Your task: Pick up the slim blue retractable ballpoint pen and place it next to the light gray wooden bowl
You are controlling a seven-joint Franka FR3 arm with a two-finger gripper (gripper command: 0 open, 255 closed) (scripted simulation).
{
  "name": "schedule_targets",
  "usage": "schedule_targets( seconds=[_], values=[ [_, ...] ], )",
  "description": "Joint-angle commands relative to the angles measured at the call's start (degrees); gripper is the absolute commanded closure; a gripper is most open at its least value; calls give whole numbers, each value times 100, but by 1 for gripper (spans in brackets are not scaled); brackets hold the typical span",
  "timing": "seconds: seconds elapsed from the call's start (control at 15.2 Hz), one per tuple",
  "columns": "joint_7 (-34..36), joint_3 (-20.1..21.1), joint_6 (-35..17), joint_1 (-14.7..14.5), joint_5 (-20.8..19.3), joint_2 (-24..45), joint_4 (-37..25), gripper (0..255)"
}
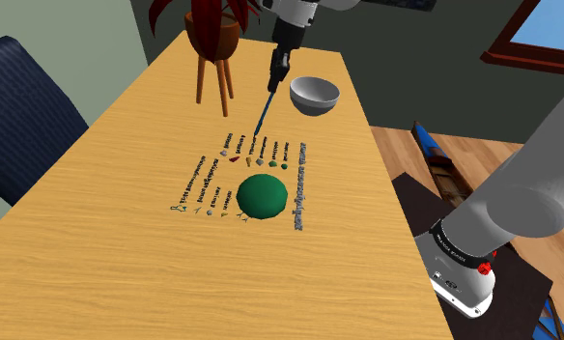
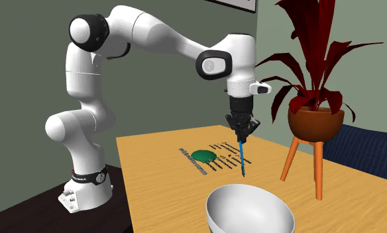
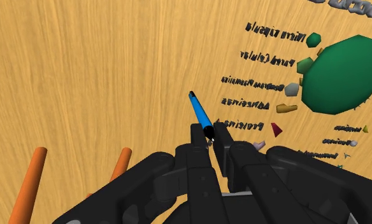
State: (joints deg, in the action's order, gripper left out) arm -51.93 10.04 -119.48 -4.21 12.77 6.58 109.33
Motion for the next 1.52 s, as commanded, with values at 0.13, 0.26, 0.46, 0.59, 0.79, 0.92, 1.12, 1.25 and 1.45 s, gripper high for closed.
schedule_targets(
  seconds=[0.13,0.26,0.46,0.59,0.79,0.92,1.12,1.25,1.45],
  values=[
    [50,-4,254,6,-15,-73,-186,255],
    [77,-7,397,9,-24,-107,-298,255],
    [118,-10,614,14,-36,-151,-475,255],
    [146,-13,759,17,-44,-173,-599,255],
    [188,-16,979,22,-57,-199,-798,255],
    [216,-18,1127,24,-66,-209,-937,255],
    [260,-21,1351,27,-79,-215,-1159,255],
    [289,-22,1501,29,-87,-213,-1314,255],
    [335,-24,1730,31,-101,-199,-1561,255]
  ],
)
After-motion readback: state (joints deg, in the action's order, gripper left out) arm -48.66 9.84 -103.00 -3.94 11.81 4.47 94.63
